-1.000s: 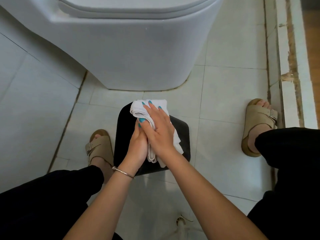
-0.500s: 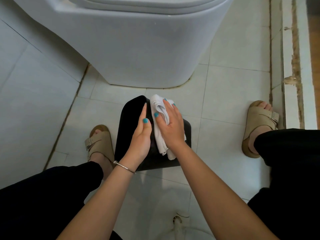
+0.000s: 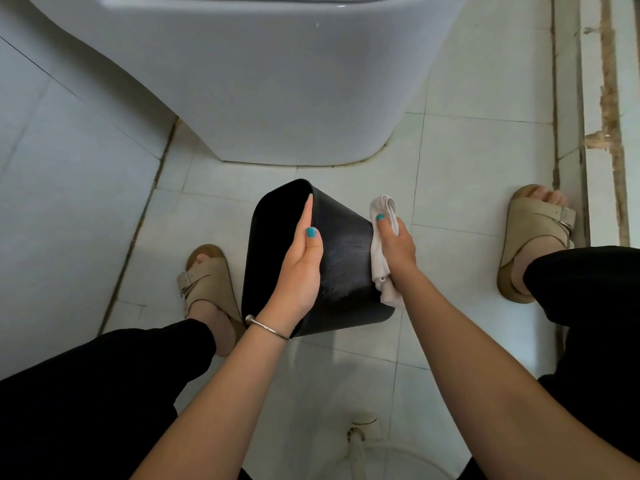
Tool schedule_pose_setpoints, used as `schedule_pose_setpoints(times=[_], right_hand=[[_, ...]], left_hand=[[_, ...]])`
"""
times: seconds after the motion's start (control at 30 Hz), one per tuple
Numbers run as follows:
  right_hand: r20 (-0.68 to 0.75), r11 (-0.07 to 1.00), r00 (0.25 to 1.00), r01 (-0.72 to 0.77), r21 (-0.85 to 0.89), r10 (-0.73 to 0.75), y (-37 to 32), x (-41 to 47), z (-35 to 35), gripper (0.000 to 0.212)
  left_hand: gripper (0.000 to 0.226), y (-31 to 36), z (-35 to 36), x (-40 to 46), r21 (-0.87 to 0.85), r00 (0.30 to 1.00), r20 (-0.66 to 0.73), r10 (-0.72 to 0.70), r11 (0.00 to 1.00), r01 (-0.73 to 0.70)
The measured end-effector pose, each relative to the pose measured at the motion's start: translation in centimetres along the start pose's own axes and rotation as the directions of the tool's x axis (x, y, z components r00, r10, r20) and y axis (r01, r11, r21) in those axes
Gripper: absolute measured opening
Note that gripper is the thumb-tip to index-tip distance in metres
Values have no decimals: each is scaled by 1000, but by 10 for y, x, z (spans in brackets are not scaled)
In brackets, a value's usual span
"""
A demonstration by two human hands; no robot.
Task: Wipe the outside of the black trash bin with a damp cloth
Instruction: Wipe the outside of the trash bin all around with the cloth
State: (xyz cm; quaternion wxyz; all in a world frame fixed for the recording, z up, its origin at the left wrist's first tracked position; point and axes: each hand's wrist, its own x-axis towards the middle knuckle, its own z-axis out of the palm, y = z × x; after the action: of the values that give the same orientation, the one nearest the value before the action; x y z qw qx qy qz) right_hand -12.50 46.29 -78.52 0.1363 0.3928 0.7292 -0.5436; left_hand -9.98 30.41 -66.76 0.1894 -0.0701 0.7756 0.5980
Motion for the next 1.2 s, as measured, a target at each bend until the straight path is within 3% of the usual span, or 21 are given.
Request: schedule_pose_setpoints(times=[0.07, 0.2, 0.4, 0.5, 0.57, 0.67, 0.87, 1.2], right_hand=[[7, 999, 1000, 27, 38, -27, -3, -4, 0, 31], [3, 995, 995, 101, 8, -101, -17, -20, 7, 43], [-26, 943, 943, 330, -49, -332, -39, -73, 18, 29], [11, 923, 923, 386, -2, -386, -42, -106, 22, 45], [17, 917, 917, 399, 21, -399, -41, -128, 28, 56], [43, 929, 931, 358, 91, -362, -38, -149, 34, 57], [-19, 909, 910, 415, 37, -415, -29, -148, 32, 72], [40, 888, 896, 444, -115, -443, -24, -134, 29, 74]], left_hand=[[46, -1, -3, 1, 2, 1000, -8, 1, 1000, -1], [46, -3, -8, 3, -13, 1000, -31, -3, 1000, 3], [47, -3, -2, 0, -82, 999, -37, 3, 997, -6], [47, -1, 1, -3, -77, 999, -39, 8, 997, -11], [48, -3, 2, 0, -83, 998, -55, 3, 997, -7], [53, -11, 0, 7, -229, 998, -16, -56, 972, 51], [45, -5, 14, 1, -356, 999, -11, -43, 934, 36], [46, -5, -1, 0, -200, 996, -87, -32, 980, 14]])
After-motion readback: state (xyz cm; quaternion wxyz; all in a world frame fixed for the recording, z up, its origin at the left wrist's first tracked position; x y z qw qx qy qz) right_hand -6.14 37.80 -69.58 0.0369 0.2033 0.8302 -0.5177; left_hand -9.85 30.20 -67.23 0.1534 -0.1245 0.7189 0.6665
